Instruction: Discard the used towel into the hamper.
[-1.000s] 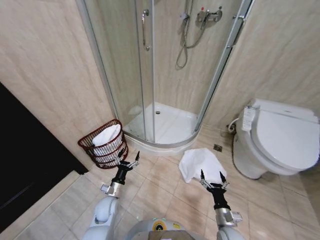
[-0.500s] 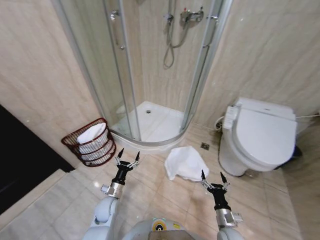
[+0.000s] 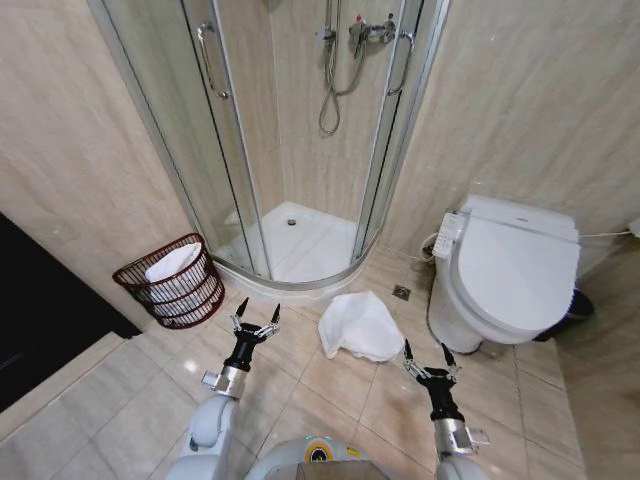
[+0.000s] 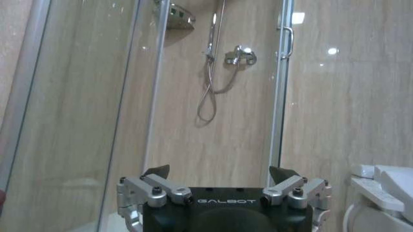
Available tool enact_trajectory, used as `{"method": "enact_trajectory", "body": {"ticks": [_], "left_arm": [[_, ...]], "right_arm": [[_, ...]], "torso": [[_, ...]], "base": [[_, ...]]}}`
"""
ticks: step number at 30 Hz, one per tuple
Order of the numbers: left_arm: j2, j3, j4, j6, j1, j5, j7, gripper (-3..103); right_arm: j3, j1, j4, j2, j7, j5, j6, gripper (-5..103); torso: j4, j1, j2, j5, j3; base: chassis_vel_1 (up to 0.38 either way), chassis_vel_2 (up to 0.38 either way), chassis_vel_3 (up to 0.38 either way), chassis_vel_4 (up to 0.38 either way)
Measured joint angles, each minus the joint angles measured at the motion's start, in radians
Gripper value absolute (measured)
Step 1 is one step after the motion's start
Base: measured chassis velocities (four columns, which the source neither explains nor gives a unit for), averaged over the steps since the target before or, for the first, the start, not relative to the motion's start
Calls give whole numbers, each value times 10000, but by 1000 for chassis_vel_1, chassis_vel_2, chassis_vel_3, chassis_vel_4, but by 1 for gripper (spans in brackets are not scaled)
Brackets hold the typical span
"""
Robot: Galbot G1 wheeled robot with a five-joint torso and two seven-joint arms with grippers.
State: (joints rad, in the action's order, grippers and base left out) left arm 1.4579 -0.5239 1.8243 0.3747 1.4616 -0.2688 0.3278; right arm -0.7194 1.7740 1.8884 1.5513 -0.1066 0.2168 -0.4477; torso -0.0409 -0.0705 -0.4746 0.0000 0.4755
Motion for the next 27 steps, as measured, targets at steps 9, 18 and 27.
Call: {"method": "enact_trajectory", "body": {"ticks": [9, 18, 27], "left_arm": [[20, -61, 212, 23, 58, -35, 89, 100], [5, -103, 339, 81, 182, -122, 107, 100], [-34, -135, 302, 64, 304, -57, -190, 100]], "right_arm": [[-18, 14, 145, 29, -15, -23, 56, 100], [46, 107, 299, 105, 74, -135, 113, 100], [88, -29, 273, 156, 829, -339, 41, 100]], "torso": [[0, 0, 0, -1, 1], [-2, -2, -2, -3, 2], [-6, 10, 38, 3, -16]], "base": [[-192, 159, 171, -134], [-233, 225, 231, -224], [-187, 201, 168, -151]]}}
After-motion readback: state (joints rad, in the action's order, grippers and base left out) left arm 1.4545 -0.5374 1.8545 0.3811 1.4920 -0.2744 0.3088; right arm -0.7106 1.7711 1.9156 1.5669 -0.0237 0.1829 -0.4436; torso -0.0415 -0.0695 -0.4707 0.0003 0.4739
